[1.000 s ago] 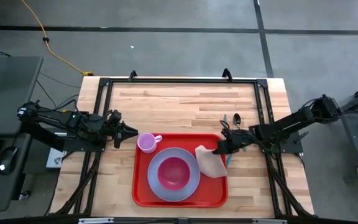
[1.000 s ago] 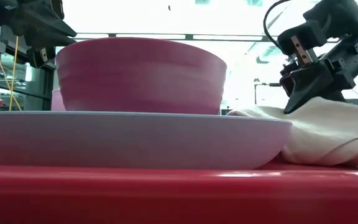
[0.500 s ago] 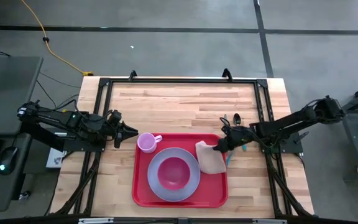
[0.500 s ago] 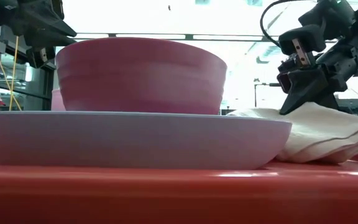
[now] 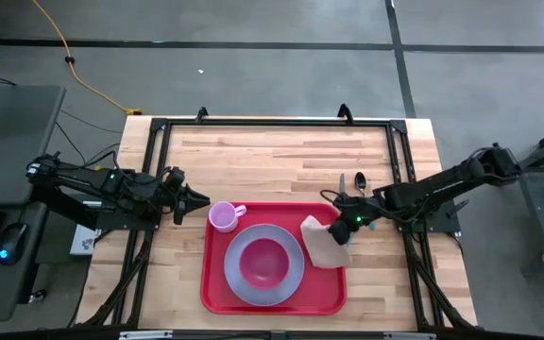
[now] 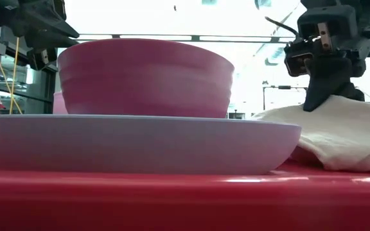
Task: Set up tray
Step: Put the brown table napkin on the red serving tray to the right of the purple plate
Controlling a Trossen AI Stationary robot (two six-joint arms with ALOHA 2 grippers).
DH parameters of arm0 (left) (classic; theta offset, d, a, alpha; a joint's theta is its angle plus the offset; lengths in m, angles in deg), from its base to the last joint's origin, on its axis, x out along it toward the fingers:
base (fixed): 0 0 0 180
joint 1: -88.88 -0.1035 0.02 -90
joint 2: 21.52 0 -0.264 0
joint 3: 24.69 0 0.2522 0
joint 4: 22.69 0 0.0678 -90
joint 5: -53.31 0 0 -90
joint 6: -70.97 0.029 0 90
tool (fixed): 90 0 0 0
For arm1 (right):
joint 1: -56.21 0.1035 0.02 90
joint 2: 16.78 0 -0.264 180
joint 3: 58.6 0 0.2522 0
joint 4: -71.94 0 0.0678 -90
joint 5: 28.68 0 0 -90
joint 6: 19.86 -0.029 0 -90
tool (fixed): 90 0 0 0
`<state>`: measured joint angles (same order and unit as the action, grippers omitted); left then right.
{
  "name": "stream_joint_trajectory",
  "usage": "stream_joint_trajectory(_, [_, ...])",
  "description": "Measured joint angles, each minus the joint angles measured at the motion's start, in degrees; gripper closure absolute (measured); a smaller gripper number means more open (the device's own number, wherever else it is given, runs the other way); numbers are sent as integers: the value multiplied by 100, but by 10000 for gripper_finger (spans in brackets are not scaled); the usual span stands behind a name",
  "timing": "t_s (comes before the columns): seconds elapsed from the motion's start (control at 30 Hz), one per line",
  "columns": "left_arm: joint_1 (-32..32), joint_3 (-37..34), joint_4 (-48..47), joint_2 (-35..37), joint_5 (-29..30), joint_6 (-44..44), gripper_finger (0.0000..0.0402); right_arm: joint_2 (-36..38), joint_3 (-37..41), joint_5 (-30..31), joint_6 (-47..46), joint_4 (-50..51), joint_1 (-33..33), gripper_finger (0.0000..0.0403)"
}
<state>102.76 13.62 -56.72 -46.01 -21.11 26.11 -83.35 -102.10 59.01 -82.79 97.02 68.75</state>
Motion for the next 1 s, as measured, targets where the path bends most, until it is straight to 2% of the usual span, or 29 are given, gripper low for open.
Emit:
stream_joint_trajectory(0.4, [1,0,2,-2,2,-49,291,-21,-72,510,164,-455,225,403])
stream_joint_trajectory(0.53, [0,0,2,-2,4,-65,291,-21,-382,540,292,-392,154,403])
stream_joint_trajectory(0.73, [1,0,2,-2,4,-63,291,-21,-972,475,191,267,-20,403])
stream_joint_trajectory(1.0, [1,0,1,0,2,-54,291,-21,-1614,454,-46,399,-87,403])
